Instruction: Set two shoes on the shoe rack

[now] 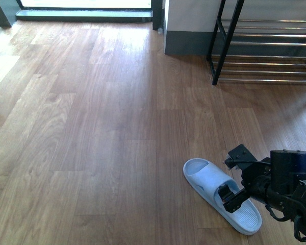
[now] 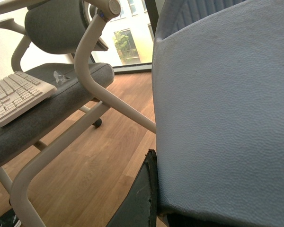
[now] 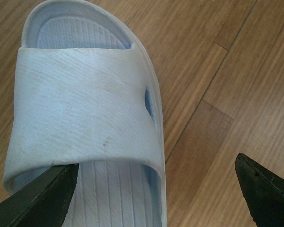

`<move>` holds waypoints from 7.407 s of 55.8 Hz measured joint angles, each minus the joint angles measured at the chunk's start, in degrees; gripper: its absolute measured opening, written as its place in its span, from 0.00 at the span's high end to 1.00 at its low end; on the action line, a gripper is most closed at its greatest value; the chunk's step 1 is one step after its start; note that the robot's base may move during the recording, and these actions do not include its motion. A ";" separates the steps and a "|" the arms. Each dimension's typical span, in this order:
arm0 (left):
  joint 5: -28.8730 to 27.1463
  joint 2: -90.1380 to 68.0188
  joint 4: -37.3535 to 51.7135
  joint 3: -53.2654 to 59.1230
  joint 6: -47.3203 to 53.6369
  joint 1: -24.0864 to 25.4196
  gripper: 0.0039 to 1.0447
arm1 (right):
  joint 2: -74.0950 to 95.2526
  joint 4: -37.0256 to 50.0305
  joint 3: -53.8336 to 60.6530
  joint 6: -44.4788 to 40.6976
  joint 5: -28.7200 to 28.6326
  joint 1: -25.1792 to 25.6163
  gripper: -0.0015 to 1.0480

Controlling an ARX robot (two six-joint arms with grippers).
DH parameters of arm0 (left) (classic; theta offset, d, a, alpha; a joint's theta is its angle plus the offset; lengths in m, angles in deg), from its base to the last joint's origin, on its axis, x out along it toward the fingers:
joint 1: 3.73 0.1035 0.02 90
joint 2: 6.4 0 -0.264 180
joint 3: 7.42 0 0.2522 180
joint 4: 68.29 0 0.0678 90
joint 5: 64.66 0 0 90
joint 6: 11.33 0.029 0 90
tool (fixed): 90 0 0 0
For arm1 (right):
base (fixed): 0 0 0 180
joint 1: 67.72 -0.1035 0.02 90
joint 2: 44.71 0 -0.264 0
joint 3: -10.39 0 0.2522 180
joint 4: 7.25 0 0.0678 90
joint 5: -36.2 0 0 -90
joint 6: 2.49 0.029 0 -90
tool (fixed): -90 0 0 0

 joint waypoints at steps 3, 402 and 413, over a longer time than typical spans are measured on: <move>0.00 0.00 0.00 0.00 0.00 0.00 0.99 | 0.81 -0.35 -0.94 0.31 0.02 -0.28 0.09; 0.22 -0.13 0.07 0.07 0.00 0.00 0.99 | -41.13 -51.28 -15.63 27.67 25.22 -11.15 0.99; 0.20 -0.13 0.07 0.07 0.00 0.00 0.99 | -40.26 -49.24 -15.87 22.60 31.61 -9.33 0.99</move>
